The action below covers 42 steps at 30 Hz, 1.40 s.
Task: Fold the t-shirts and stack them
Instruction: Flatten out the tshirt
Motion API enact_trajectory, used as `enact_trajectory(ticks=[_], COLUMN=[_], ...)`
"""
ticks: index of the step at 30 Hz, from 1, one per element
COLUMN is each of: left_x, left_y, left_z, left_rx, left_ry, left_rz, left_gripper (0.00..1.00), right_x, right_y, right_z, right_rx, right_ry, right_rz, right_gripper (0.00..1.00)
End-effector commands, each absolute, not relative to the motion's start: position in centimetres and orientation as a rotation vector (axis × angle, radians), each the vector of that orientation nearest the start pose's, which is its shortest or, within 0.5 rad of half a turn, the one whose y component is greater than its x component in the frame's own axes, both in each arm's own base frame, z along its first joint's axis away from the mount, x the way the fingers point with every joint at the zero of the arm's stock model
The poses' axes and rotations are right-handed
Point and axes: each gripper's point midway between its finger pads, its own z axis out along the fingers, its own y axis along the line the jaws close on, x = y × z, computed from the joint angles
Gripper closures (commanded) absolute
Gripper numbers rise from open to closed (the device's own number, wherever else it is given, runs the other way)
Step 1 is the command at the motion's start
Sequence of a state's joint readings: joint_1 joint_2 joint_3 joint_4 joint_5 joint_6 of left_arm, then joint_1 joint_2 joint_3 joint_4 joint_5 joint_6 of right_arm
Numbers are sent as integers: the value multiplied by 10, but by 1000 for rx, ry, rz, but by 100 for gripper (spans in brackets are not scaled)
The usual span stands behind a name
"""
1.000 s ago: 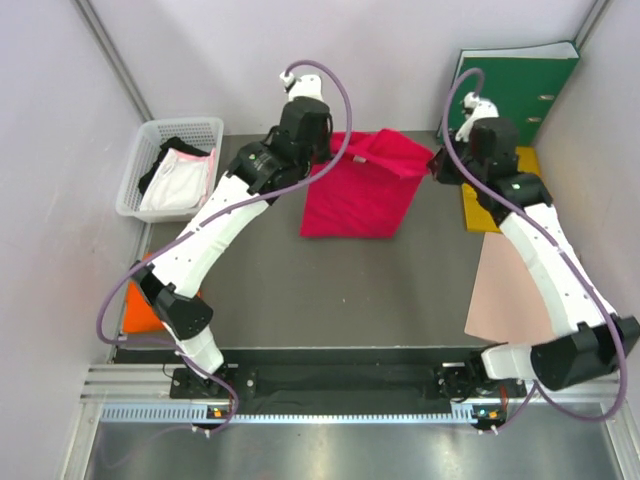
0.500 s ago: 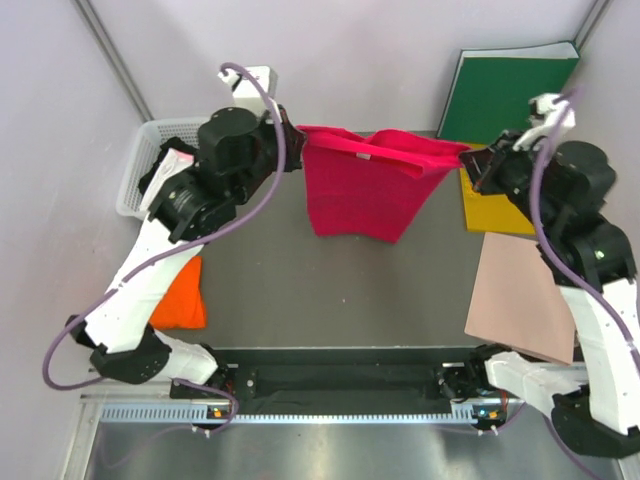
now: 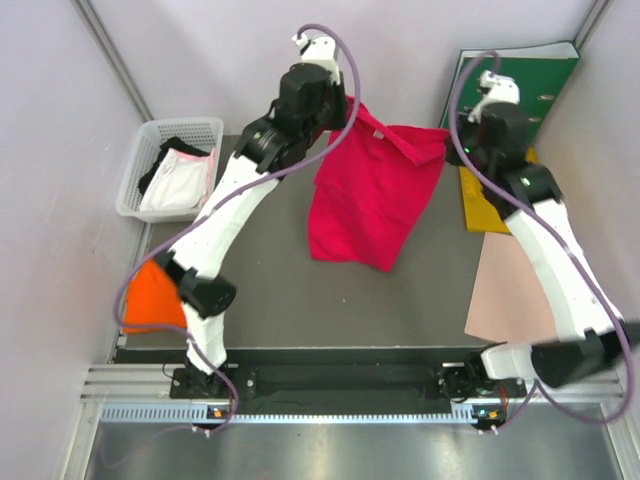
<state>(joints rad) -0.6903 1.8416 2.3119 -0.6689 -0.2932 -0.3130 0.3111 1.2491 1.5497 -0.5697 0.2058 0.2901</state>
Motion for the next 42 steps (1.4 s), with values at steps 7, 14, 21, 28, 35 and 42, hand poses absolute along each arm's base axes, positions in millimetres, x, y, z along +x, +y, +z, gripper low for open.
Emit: enact_trajectory(ticks=[7, 14, 21, 28, 35, 42], left_x=[418, 389, 378, 341, 285, 260], left_y=[-276, -247, -249, -236, -145, -85], left_z=[577, 608, 530, 388, 319, 288], left_rx=[71, 57, 69, -21, -314, -414], left_ry=[1385, 1311, 1534, 1898, 2029, 2111], left_rz=[-655, -620, -635, -645, -372, -27], left_gripper=[100, 100, 100, 100, 100, 100], right_x=[370, 303, 288, 245, 205, 217], right_y=[69, 43, 62, 91, 110, 123], right_z=[552, 582, 498, 314, 254, 259], right_rx=[167, 225, 139, 56, -43, -160], right_ry=[1366, 1219, 1488, 2056, 2327, 2314], right_rz=[186, 218, 278, 395, 512, 559], right_gripper=[100, 100, 100, 100, 91, 9])
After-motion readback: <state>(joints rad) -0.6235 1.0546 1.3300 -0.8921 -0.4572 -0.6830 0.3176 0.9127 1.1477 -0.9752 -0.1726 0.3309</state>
